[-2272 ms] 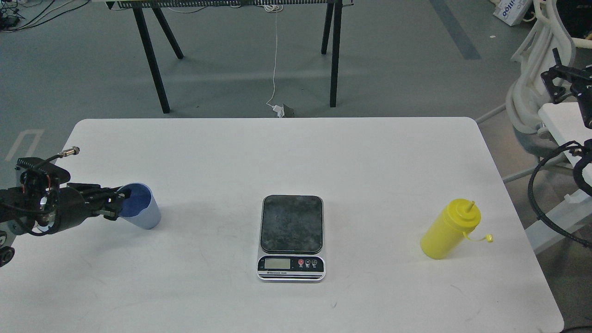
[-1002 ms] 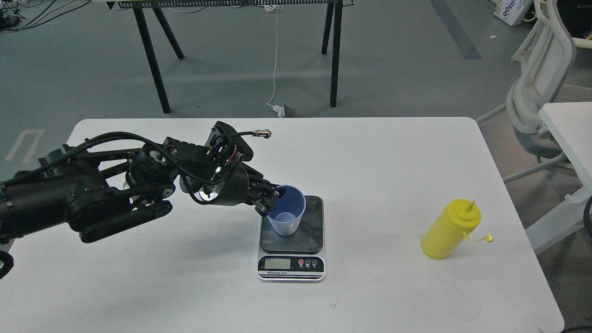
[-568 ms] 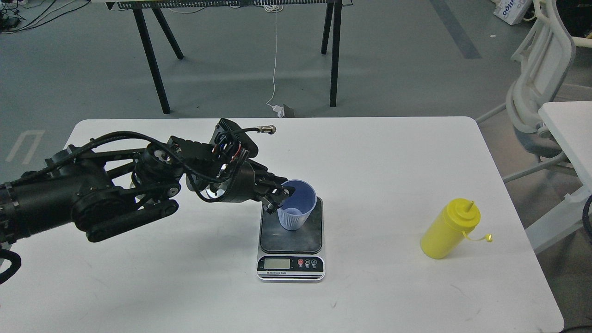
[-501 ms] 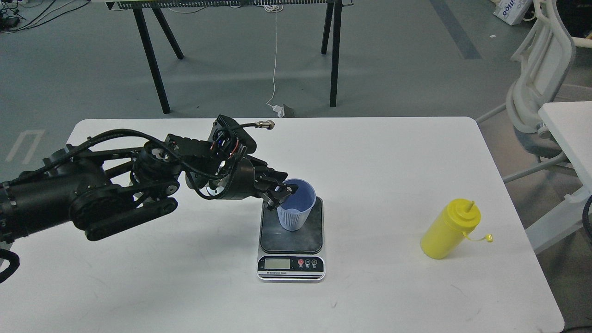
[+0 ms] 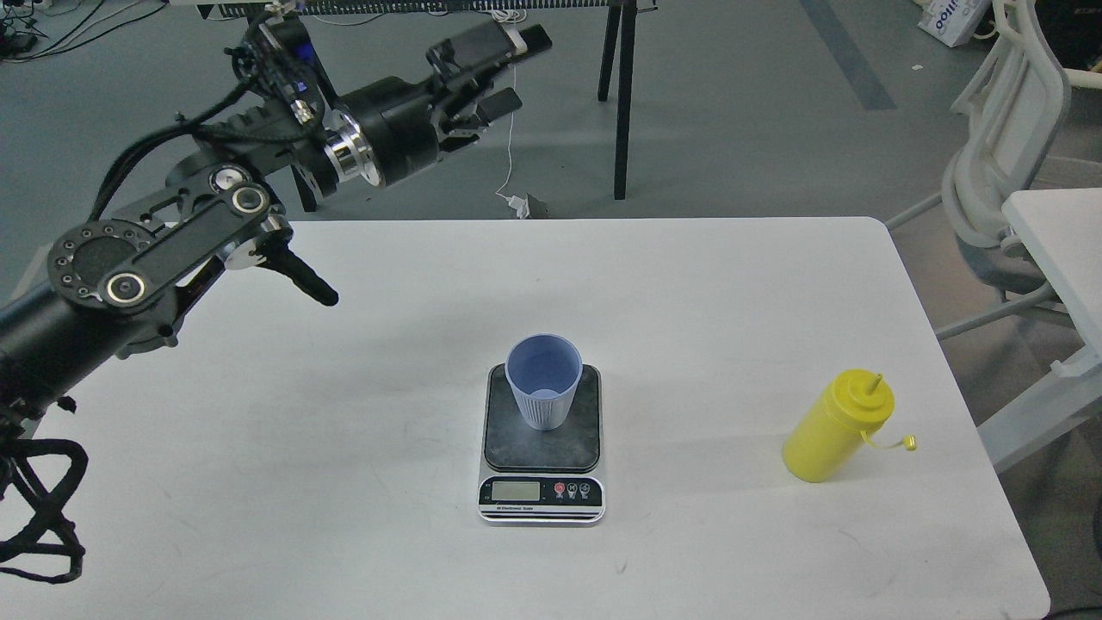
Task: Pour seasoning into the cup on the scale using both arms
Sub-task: 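Open the left gripper and raise the left arm back to rest, then reach the right gripper to the yellow bottle and grasp it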
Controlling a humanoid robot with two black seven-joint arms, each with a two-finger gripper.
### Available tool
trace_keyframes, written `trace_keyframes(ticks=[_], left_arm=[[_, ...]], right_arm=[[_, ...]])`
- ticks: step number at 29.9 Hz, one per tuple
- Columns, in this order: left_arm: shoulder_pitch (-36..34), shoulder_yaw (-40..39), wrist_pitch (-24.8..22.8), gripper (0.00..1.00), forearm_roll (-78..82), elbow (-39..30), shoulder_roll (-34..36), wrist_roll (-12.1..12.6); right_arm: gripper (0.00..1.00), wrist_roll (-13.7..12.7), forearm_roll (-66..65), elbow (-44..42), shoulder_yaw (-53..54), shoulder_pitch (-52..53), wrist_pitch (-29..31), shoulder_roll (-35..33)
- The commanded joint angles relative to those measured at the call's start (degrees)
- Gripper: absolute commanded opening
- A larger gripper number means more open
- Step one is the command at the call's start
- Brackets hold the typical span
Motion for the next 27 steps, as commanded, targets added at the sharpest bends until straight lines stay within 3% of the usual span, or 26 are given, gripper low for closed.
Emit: trace_keyframes(ticks=[1, 10, 18, 27], left_arm=[[0.6, -5.5, -0.2, 1.0, -16.9, 7.8, -1.9, -0.2], [0.7, -9.0, -0.9, 1.0, -49.6, 21.9, -4.4, -0.3], [0.6, -10.6, -12.5, 1.0, -58.8, 37.5, -5.3, 0.0], [2.2, -10.5, -12.5, 1.0, -60.1, 38.6, -5.2, 0.1]], right_arm=[[1.0, -0.1, 2.6, 6.7, 1.3, -8.5, 0.0, 0.0], [1.0, 0.4, 4.8, 24.6, 2.6, -28.1, 0.0, 4.1], [1.0, 0.1, 0.0, 26.8, -1.8, -35.9, 0.0, 16.7], [1.0, -0.4, -4.3, 27.2, -2.6, -32.9, 0.0, 22.2]])
